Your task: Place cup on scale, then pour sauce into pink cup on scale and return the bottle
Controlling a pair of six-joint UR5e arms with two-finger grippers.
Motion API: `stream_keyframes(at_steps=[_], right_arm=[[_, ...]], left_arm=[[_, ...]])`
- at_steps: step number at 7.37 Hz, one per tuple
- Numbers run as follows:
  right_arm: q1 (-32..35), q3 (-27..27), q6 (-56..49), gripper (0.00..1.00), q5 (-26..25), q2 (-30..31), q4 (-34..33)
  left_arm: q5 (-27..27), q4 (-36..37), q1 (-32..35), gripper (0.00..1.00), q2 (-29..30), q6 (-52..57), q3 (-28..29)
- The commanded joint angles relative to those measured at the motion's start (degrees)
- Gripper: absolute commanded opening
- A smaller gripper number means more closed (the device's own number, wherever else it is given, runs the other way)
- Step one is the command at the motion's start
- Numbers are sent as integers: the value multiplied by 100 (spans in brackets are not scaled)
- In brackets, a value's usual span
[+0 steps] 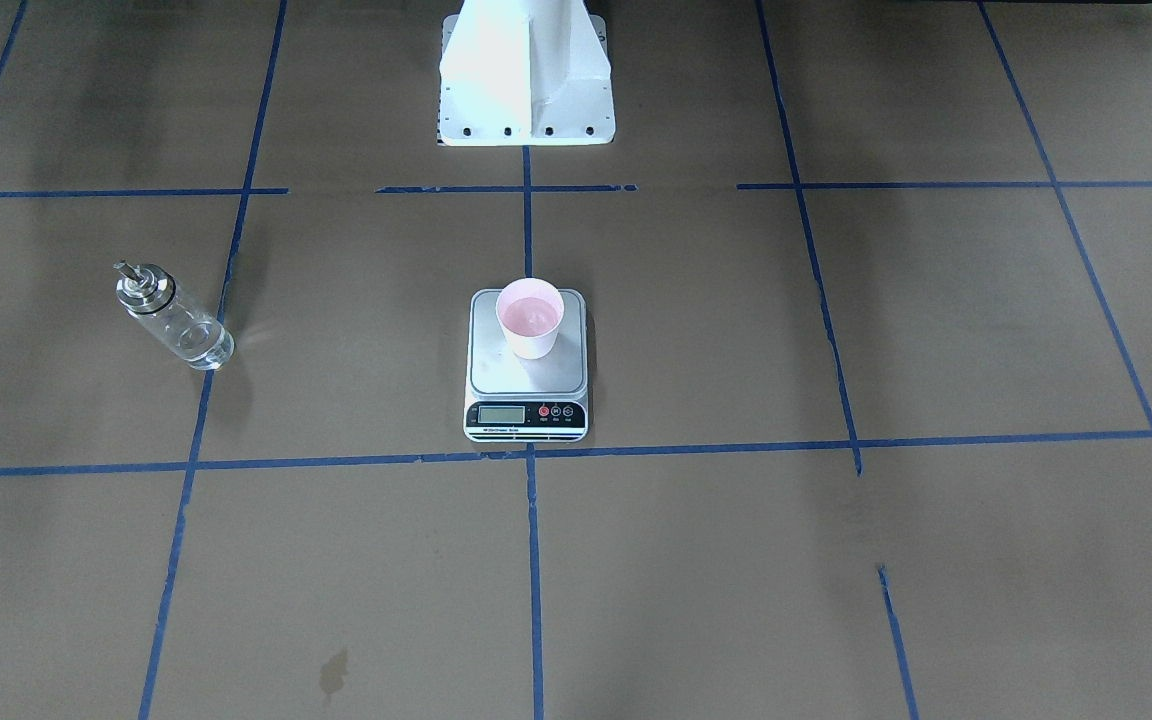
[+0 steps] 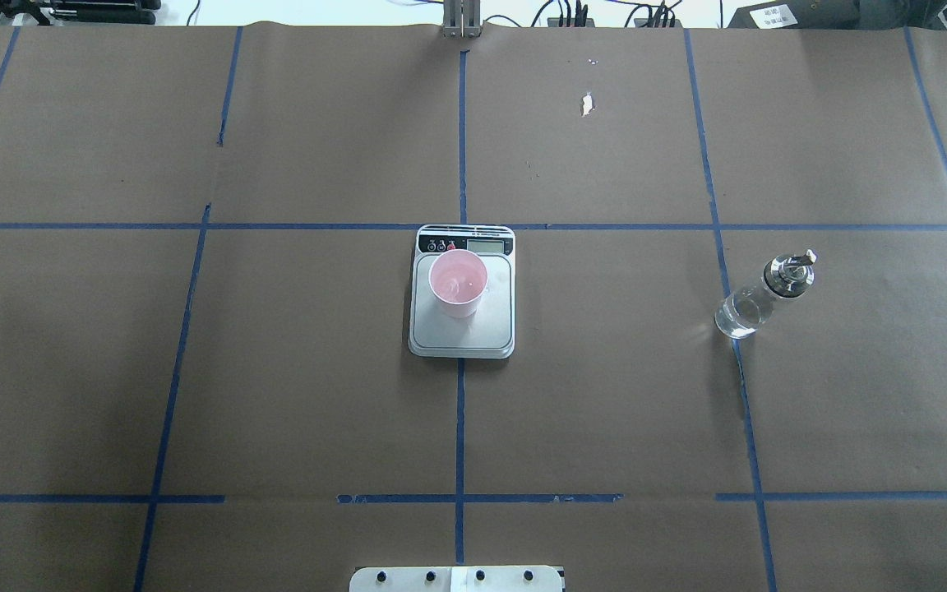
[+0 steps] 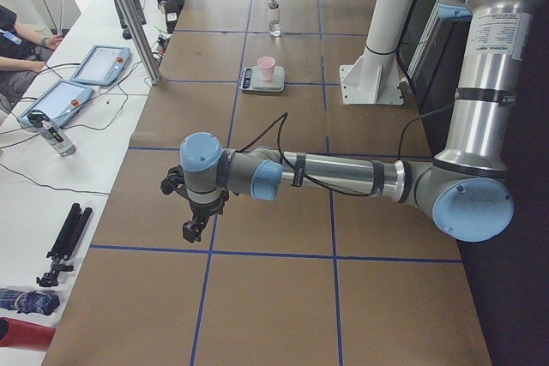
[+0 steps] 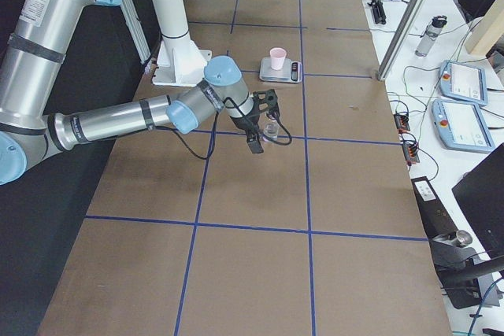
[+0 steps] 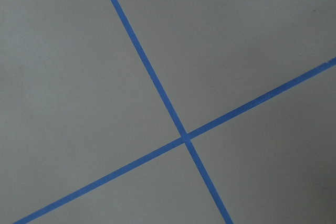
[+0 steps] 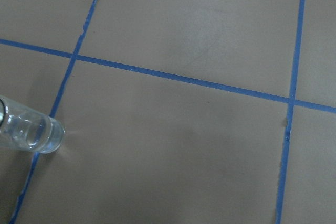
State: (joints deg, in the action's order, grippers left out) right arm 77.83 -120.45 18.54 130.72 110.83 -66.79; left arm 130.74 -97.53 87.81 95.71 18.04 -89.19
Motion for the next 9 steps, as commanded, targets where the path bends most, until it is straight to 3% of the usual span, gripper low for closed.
stream_keyframes(at_steps=[1,3,5,7,9], right_arm=[[766,443,-1862,100,515,-218,-1136],[1354,460,-3692,100,394,-570,-2928],[1490,732,-4052,100,252,-773,-3506],[1498,1318,-4061,100,243,-914,-3605],[1498,2171,-3964,100,357,-1464,-2705]], left_arm=[[-14,-12,-1,100,0,7,24],[-5,-21,-1,100,-9,16,51],[21,-38,-1,100,-9,16,129],[39,-47,-1,100,-87,24,156],[30,-4,-1,100,-96,33,279]])
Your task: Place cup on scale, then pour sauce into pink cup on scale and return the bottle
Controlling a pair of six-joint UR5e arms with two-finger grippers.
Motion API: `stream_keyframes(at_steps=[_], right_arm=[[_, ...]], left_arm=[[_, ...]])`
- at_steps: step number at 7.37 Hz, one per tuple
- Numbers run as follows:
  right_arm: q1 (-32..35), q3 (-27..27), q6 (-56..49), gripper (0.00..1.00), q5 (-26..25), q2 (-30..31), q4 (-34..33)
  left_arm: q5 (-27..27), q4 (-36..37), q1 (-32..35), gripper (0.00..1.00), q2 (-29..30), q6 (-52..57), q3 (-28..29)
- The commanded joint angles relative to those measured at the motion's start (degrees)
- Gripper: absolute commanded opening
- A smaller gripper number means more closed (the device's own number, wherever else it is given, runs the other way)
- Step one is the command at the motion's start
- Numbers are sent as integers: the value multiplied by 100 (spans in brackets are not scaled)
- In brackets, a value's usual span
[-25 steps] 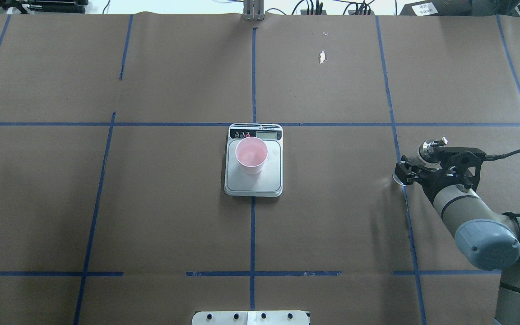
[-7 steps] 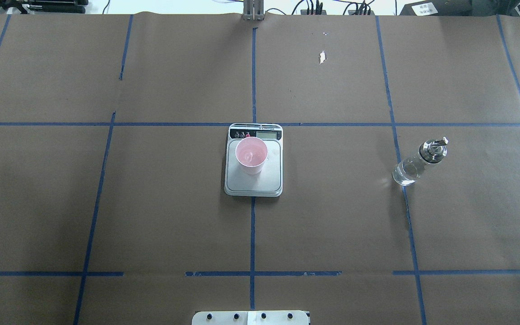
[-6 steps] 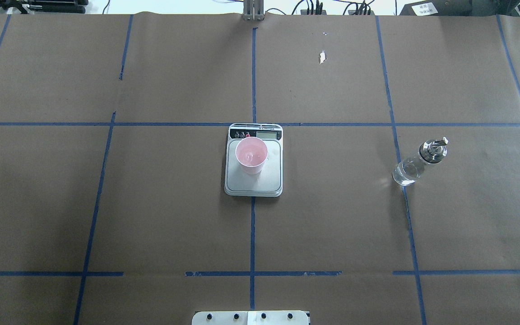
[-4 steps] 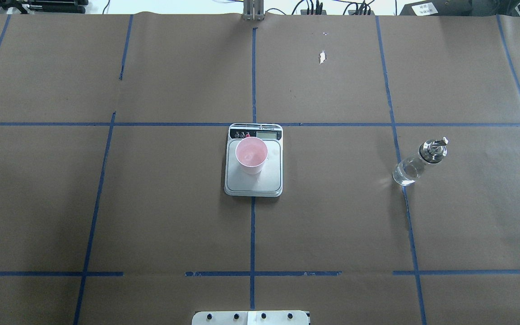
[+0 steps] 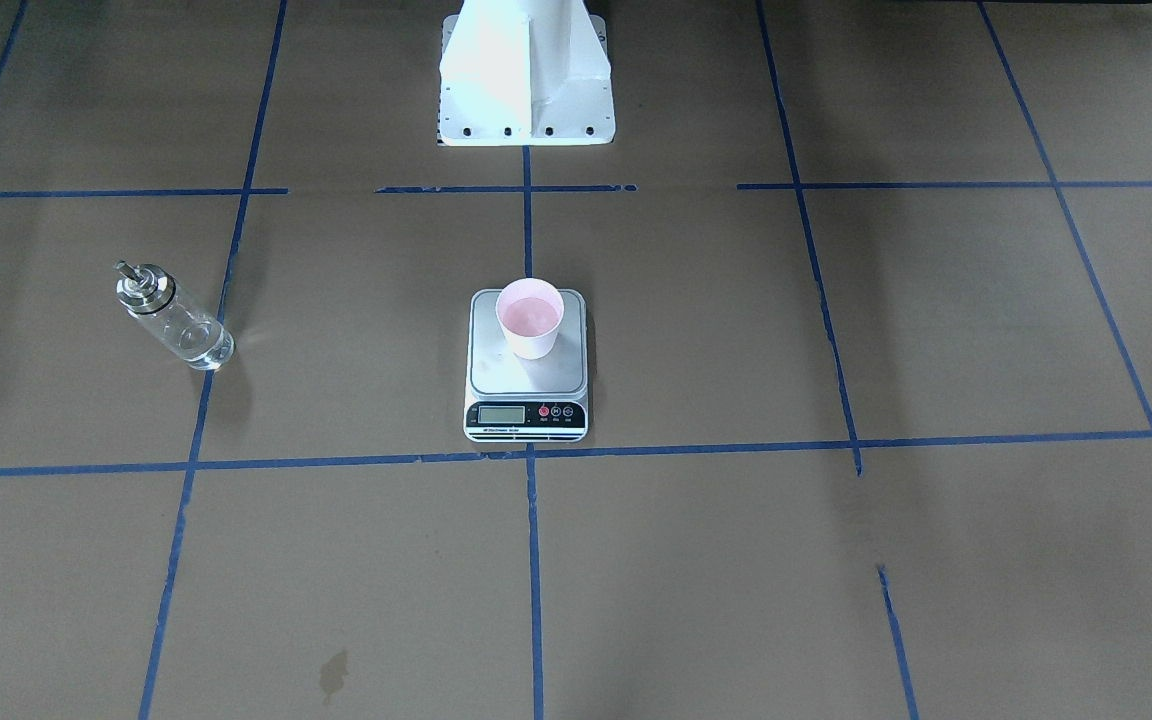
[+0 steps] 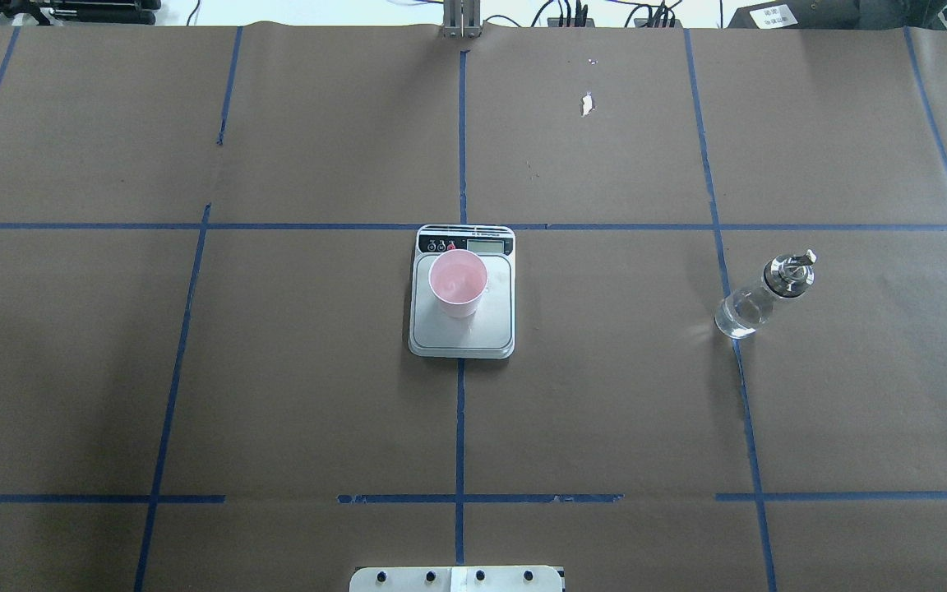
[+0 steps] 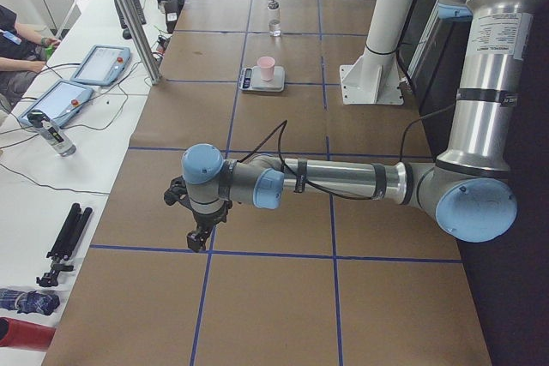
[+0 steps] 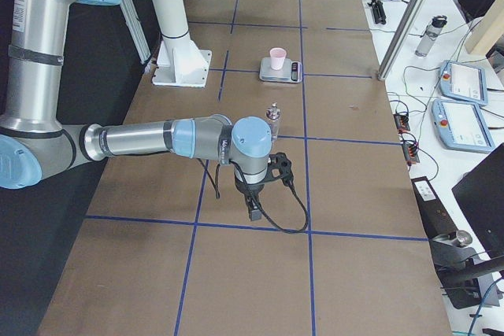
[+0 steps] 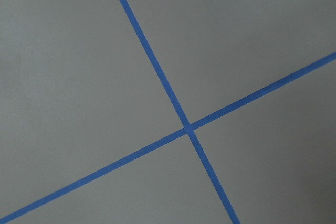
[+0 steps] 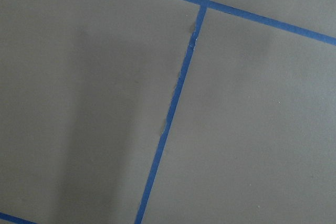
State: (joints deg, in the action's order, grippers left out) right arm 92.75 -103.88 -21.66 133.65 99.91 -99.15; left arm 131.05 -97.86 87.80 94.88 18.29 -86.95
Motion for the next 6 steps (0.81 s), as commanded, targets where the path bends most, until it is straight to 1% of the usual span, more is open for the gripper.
stream_keyframes(at_steps=[1,2,3,5,6], right_arm=[[6,535,31,100,-84,-463,624],[6,535,265,100,-128,-472,625],[6,535,729,100,-129,-481,625],[6,535,1040,100,-94,-464,625],[6,526,1415,100,-76,-490,625]], left_arm=[[9,65,9,100,-136,208,30],[0,82,78,100,-206,288,21],[0,126,88,100,-338,289,3],[0,633,105,100,-374,289,-172],[-9,749,105,100,-348,289,-181]])
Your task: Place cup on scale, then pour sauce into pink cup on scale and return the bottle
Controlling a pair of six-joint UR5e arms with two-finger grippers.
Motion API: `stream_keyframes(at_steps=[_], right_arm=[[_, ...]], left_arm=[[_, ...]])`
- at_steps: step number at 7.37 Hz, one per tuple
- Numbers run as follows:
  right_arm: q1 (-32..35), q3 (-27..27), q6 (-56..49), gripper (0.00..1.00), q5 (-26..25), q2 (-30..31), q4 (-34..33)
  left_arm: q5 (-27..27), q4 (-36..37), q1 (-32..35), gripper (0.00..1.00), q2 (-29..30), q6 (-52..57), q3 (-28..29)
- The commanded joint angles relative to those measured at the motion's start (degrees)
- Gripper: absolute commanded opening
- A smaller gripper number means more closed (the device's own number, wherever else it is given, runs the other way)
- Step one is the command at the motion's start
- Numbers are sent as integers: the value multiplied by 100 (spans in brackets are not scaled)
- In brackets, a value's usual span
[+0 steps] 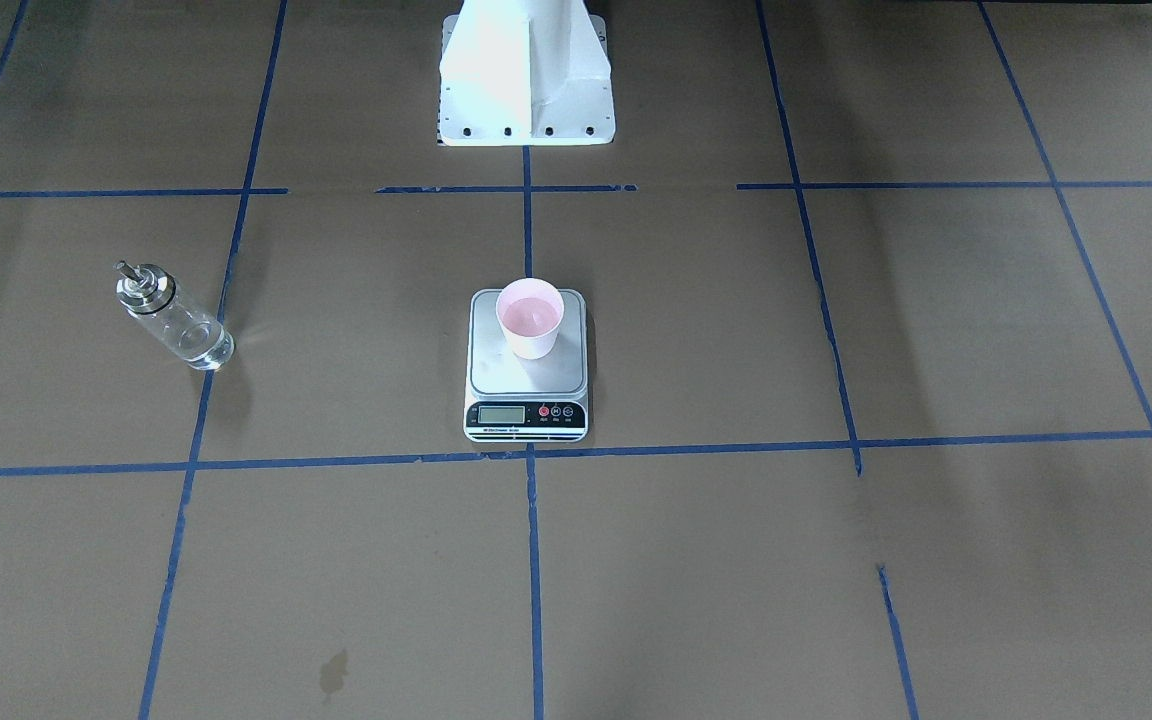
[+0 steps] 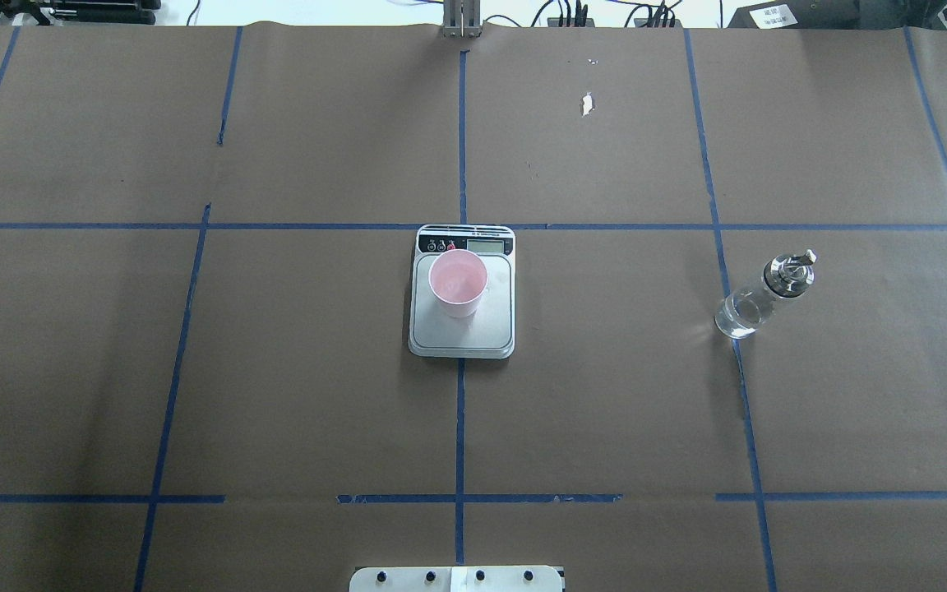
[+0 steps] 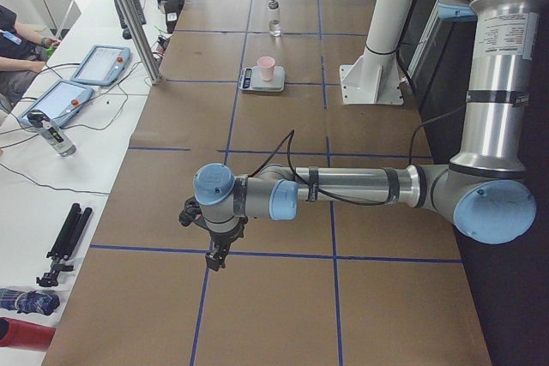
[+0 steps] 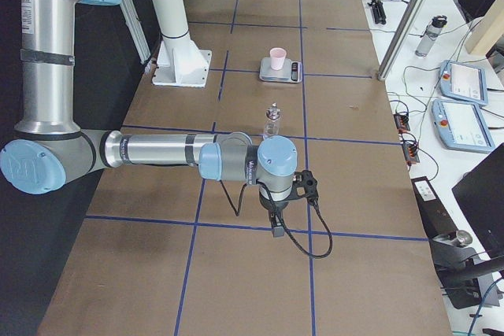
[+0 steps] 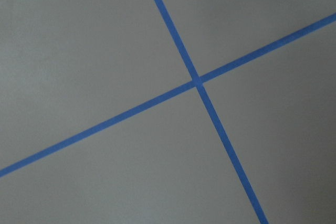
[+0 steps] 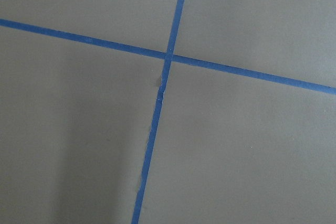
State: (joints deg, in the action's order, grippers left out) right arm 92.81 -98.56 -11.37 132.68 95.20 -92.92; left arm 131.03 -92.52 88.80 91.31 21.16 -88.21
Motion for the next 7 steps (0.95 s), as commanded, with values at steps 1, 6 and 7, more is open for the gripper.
stream_keyframes(at_steps=[1,6,7], right_arm=[[-35,-5,556,100,30,-36,2],[-61,100,610,100,161,-124,-7],[-61,100,784,100,162,-124,1]], left_arm=[[-7,234,6,100,10,-6,-64],[11,252,-3,100,-25,-652,-47],[246,243,-3,100,-25,-1170,-38]])
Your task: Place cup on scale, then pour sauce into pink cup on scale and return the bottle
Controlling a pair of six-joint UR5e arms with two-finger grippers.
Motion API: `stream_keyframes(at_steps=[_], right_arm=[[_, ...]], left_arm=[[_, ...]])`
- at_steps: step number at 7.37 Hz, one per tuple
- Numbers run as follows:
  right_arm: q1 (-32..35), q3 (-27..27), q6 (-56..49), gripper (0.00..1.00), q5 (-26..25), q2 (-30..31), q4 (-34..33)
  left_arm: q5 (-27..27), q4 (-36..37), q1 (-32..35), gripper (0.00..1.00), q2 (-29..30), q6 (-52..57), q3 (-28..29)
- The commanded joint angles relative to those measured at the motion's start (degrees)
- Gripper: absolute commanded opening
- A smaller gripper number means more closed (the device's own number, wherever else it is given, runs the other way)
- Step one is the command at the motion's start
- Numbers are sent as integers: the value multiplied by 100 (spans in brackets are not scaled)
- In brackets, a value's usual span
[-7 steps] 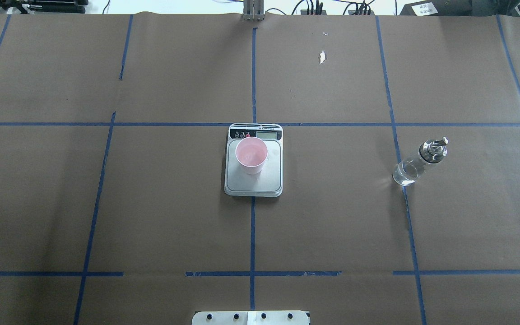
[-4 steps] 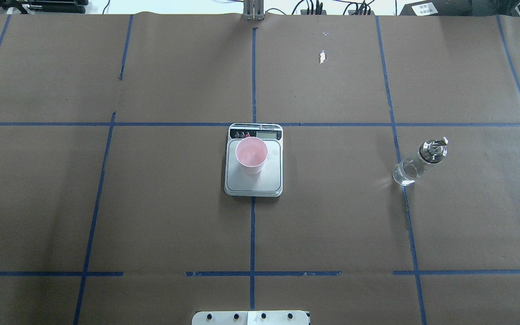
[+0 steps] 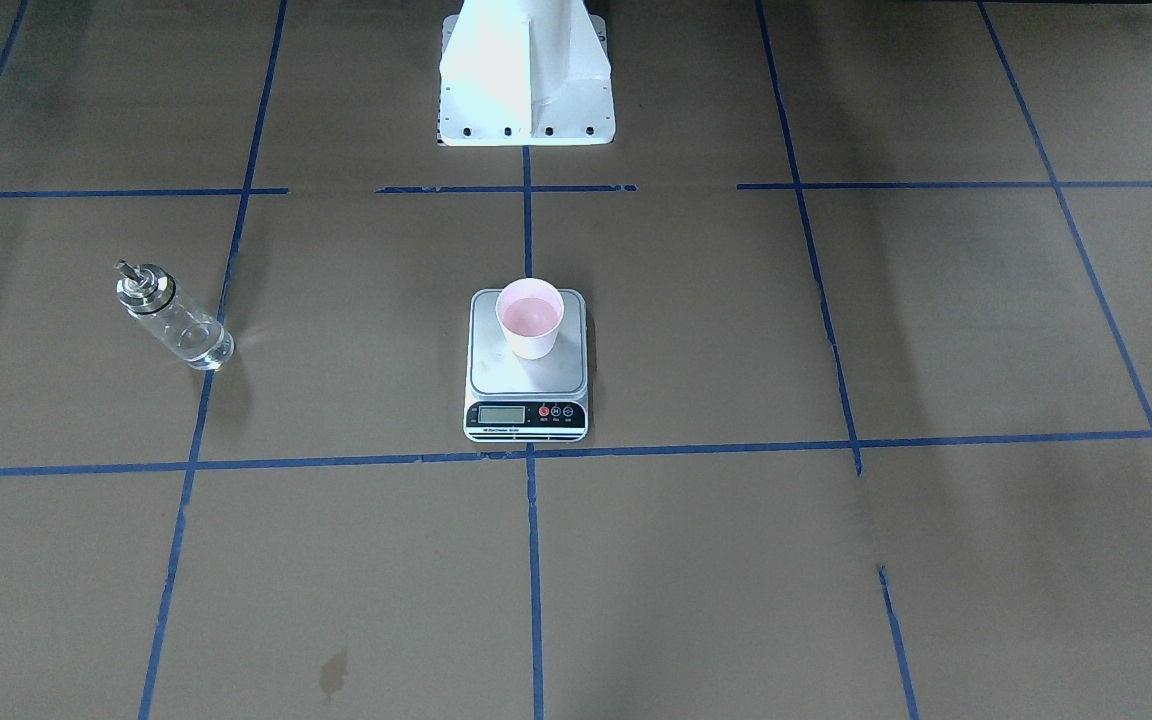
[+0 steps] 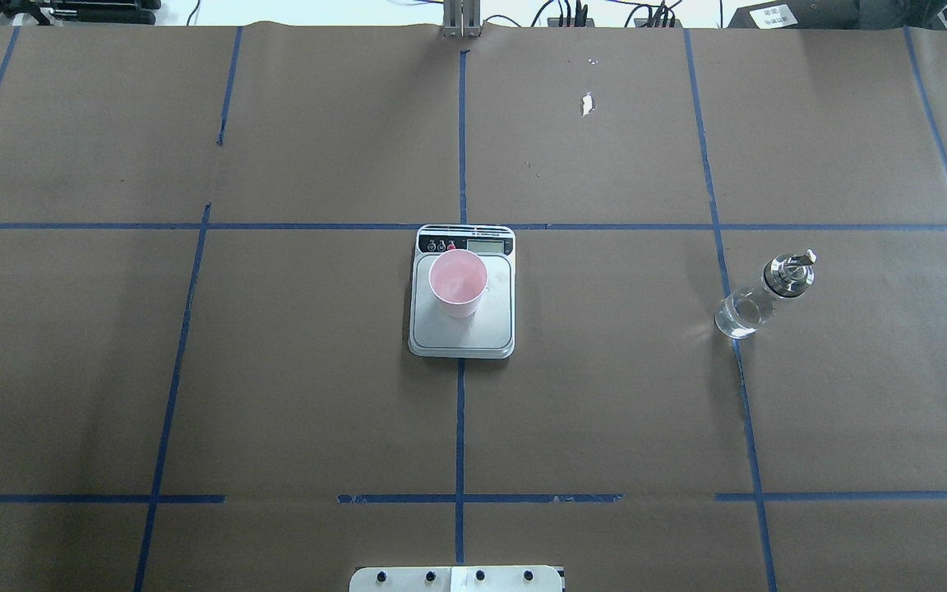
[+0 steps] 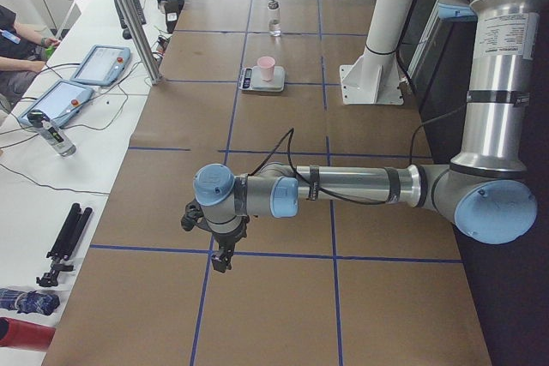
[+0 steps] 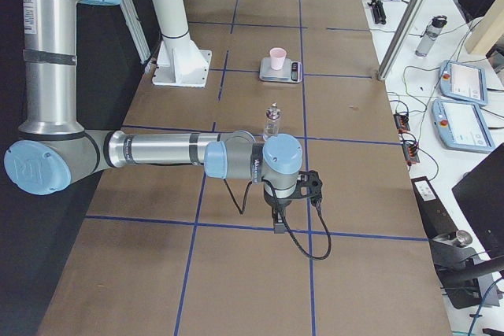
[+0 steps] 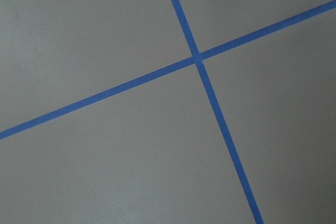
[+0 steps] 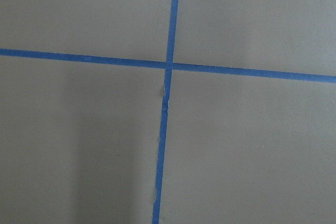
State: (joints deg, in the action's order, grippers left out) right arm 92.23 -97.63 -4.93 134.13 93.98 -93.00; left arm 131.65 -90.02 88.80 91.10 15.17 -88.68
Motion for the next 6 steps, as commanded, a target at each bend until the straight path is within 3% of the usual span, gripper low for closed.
stream_keyframes(at_steps=[1,6], right_arm=[[-47,8,272,100,17,-2,27],[-117,8,265,100,-9,-2,45]], left_arm=[[481,-7,6,100,-13,-724,52],[519,-33,-3,100,-66,-857,44]])
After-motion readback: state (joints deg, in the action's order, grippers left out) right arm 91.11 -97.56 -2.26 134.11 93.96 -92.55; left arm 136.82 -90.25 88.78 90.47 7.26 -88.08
